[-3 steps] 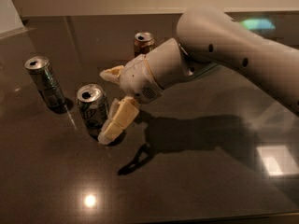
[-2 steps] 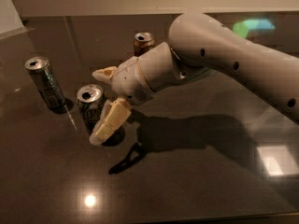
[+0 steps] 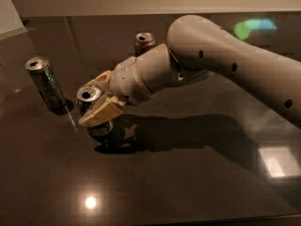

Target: Knock 7up can over

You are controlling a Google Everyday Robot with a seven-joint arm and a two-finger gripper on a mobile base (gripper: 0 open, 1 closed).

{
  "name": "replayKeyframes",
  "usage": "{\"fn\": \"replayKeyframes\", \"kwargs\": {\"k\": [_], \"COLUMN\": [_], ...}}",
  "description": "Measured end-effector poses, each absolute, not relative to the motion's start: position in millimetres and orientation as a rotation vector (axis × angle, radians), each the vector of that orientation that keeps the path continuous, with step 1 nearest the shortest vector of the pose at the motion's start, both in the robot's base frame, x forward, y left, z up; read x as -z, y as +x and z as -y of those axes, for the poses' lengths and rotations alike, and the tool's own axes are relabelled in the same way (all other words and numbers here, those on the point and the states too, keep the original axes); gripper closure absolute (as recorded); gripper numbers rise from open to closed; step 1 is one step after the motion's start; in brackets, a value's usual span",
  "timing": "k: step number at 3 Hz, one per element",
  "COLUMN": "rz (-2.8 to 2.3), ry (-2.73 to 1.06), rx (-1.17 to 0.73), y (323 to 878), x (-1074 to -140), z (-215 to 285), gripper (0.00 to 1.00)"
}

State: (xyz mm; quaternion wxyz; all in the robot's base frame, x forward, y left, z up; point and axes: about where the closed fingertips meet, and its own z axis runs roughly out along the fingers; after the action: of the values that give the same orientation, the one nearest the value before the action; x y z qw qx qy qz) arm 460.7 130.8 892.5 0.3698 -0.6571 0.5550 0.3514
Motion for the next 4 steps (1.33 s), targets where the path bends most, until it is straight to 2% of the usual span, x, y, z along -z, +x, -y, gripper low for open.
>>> {"fn": "replayKeyframes", "kwargs": {"k": [2,3,4], "rz": [-1.488,-1.606,-1.752], "ry": [-1.702,-1.797,-1.950], "rx": [-0.789,-0.658,-0.532], "y": [470.9,477.5,482.4], "x": [-923.3,-940.7,-927.2], "z": [-105.5,-87.8,-71.5], "gripper": [0.88,1.00,1.00]}}
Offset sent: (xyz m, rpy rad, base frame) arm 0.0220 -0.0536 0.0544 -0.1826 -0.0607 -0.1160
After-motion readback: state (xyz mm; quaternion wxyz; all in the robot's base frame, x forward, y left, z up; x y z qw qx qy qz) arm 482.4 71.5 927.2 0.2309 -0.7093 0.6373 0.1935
